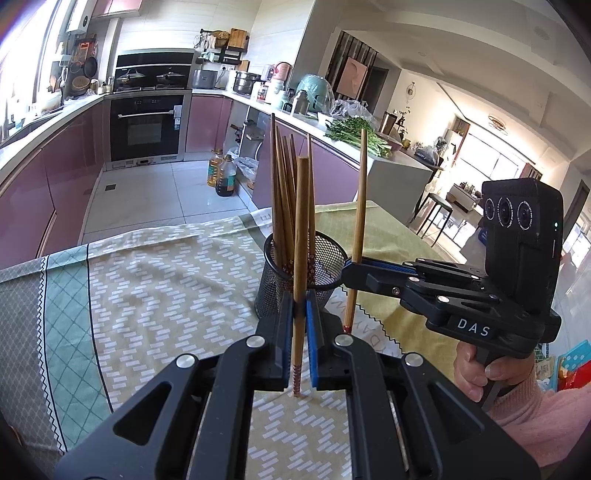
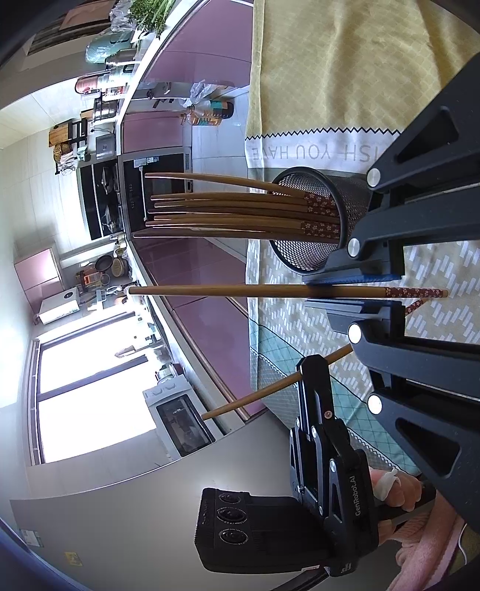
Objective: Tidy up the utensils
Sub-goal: 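Carry both upright chopsticks over the mesh cup rim with both tools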
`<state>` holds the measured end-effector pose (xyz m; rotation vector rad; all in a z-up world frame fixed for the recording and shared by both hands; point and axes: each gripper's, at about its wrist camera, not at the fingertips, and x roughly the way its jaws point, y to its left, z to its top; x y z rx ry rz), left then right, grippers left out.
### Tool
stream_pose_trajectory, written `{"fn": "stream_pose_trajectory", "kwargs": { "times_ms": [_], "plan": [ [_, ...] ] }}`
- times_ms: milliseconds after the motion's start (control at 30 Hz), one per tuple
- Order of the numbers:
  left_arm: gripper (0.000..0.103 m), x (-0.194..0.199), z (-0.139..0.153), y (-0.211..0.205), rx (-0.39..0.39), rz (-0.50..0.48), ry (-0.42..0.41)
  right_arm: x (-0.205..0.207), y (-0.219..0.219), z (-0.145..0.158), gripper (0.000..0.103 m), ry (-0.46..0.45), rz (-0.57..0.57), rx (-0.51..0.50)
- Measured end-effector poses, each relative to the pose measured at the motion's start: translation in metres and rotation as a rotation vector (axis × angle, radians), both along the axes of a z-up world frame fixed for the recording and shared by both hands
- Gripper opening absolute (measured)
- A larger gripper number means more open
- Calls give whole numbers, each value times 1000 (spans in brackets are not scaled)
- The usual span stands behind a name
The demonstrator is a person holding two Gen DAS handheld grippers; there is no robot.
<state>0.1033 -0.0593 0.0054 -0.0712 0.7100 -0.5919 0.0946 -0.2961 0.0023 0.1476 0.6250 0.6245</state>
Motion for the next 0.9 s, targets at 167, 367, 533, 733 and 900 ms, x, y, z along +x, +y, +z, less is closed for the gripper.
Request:
{"fn": "stream_pose_trajectory", "kwargs": {
  "times_ms": [167, 367, 533, 733, 900],
  "plan": [
    [7, 1, 2, 0, 1, -5, -5, 1, -1, 2, 6, -5, -1, 1],
    [7, 3, 3, 0, 2, -10, -8, 1, -1, 5, 6, -8, -7, 0],
    [7, 3, 6, 0, 4, -12, -14, 1, -1, 6, 6, -11, -11, -1],
    [7, 4, 10, -3, 12, -20, -26, 1, -2, 8, 6, -17, -16, 1],
    [7, 5, 13, -6, 15, -28, -34, 1, -1, 9, 6, -20, -18, 0]
  ]
}}
